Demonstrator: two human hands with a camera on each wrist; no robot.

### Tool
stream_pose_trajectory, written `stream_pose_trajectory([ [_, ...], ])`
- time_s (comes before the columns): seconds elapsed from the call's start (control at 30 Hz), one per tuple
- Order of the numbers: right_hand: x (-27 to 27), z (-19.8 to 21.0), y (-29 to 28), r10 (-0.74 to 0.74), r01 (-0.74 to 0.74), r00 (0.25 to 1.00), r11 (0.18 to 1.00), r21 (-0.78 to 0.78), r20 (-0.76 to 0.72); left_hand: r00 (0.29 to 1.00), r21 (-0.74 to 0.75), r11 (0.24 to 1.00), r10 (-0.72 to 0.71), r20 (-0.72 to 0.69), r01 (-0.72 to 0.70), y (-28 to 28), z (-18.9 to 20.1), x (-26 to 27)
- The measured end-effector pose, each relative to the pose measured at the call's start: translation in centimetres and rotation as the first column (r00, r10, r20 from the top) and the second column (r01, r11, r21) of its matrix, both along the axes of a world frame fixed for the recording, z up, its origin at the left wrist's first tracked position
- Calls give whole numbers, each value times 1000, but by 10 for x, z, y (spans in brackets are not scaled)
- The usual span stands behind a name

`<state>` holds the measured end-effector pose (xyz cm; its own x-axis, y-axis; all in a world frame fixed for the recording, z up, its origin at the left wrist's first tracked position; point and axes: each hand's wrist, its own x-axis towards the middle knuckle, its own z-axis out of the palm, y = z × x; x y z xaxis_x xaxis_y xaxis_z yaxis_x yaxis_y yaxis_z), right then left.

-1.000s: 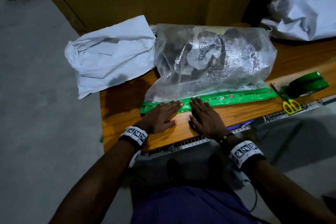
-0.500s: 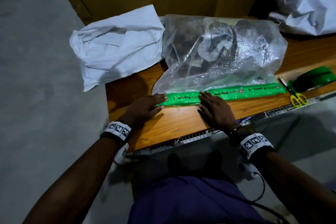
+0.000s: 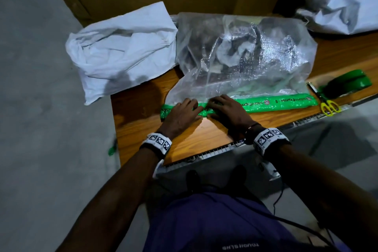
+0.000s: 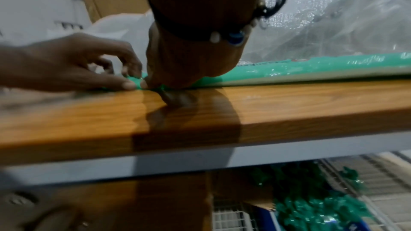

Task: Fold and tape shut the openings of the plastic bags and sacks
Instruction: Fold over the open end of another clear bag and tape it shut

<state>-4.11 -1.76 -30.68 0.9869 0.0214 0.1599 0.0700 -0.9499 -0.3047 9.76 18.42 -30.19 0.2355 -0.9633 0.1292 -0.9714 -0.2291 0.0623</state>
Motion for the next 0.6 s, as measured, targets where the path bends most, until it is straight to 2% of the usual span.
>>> stream_pose_trajectory([
  [0.07,0,-2,-10,68,-68,998,998,-2,-9,992,-7,994,-109,59,109,13,-6,16],
  [0.17,-2,1,-18,134,-134,990,991,-9,-43,979,4,981,-196,50,196,31,-7,36],
  [0.27,0,10,-12,140,-141,989,990,-23,-43,980,13,980,-197,15,197,33,3,33],
  [0.37,8,16,0,99,-100,995,995,-16,-10,994,1,994,-110,1,110,22,5,20],
  [0.43,13,17,3,91,-91,996,995,-30,-17,996,36,996,-80,51,78,12,5,17],
  [0.53,17,16,3,89,-91,996,994,-65,-29,974,90,983,-173,148,161,4,6,22],
  [0.6,19,19,2,91,-92,996,991,-96,-16,959,57,980,-198,202,190,1,9,32],
])
